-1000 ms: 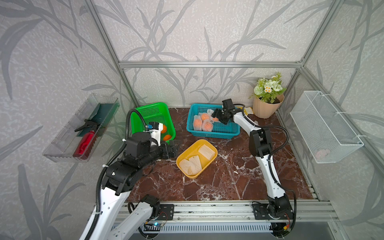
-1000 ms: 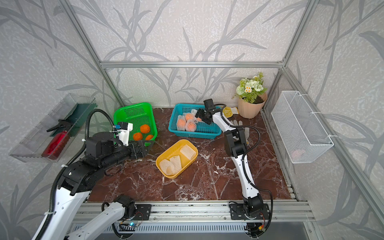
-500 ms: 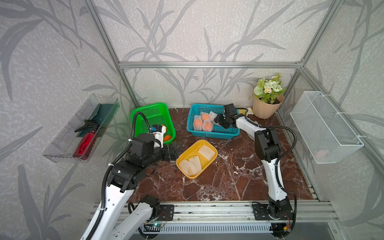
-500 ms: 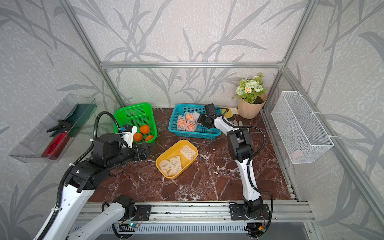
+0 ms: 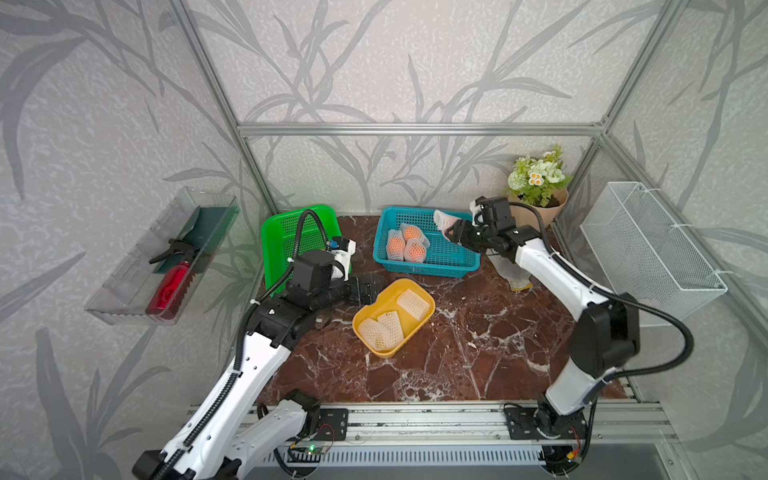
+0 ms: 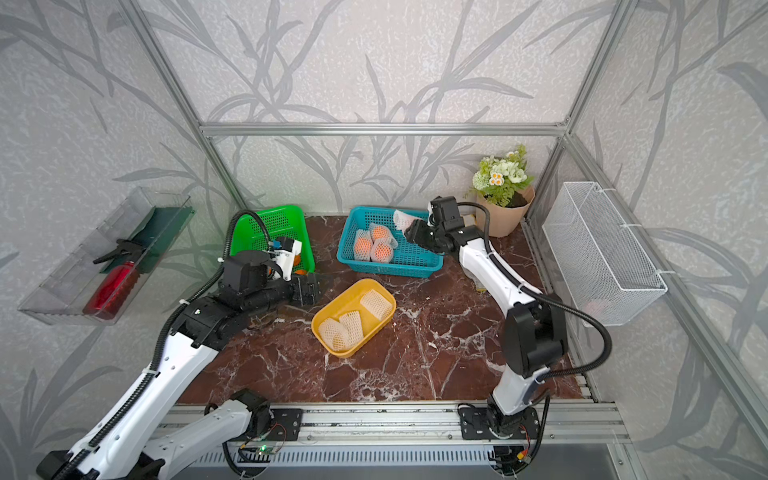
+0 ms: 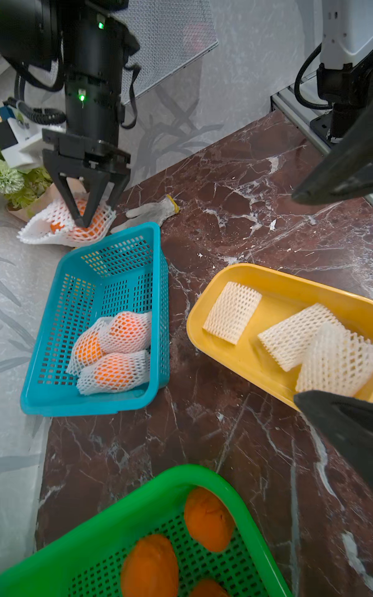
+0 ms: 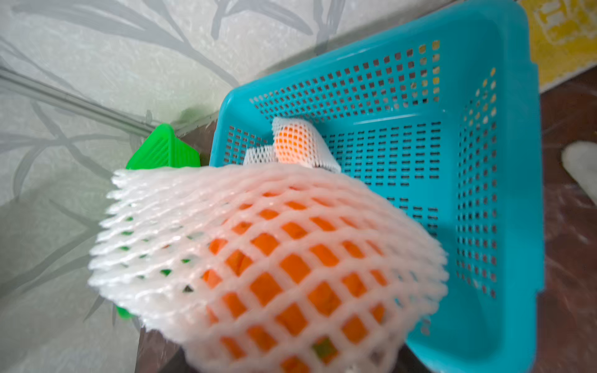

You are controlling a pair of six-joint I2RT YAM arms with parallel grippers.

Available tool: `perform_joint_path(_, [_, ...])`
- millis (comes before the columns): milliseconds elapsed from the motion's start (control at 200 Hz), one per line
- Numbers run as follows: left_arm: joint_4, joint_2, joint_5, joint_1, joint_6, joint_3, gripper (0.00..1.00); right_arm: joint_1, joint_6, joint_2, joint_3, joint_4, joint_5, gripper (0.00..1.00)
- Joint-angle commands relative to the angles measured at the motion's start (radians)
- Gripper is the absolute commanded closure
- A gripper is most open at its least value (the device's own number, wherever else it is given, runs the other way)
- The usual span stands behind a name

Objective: Remove foam nets from oranges
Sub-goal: Pick up the orange from the basket, then place the orange at the center of the board.

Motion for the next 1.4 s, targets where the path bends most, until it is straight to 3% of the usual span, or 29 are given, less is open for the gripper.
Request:
perform_joint_path(0, [0.104,0.039,-0.016,-0.067,0.019,-0.005,0.11,0.032,-0.057,-0.147,-0.122,-0.245,-0.020,0.39])
perform_joint_path(195, [0.184,0.136,-0.062,-0.231,0.015,-0.012,0.12,0.096,0.017,-0.380,-0.504,-0.194,0.013,0.40])
perform_joint_path(345, [0.236,0.207,-0.079,-0.326,-0.036,-0.021,0.15,0.135,0.052,-0.402,-0.668,-0.091,0.057,0.40])
perform_joint_path(570, [0.261,0.326,-0.107,-0.424,-0.116,-0.008,0.28,0.150,-0.033,-0.342,-0.721,-0.079,0.092,0.35])
perform_joint_path(795, [0.230,0.459,-0.117,-0.476,-0.202,0.069,0.37,0.131,-0.081,-0.349,-0.742,-0.079,0.013,0.15])
perform_joint_path(1140, [0.157,0.654,-0.100,-0.504,-0.320,0.227,0.48,-0.027,-0.042,-0.701,-0.734,-0.258,-0.050,0.08])
perform_joint_path(1260, [0.103,0.741,-0.073,-0.518,-0.350,0.306,0.57,-0.175,-0.043,-0.752,-0.771,-0.300,-0.162,0.13])
perform_joint_path(1395, [0.000,0.849,-0.052,-0.528,-0.368,0.403,0.68,-0.269,-0.048,-0.712,-0.832,-0.272,-0.261,0.34])
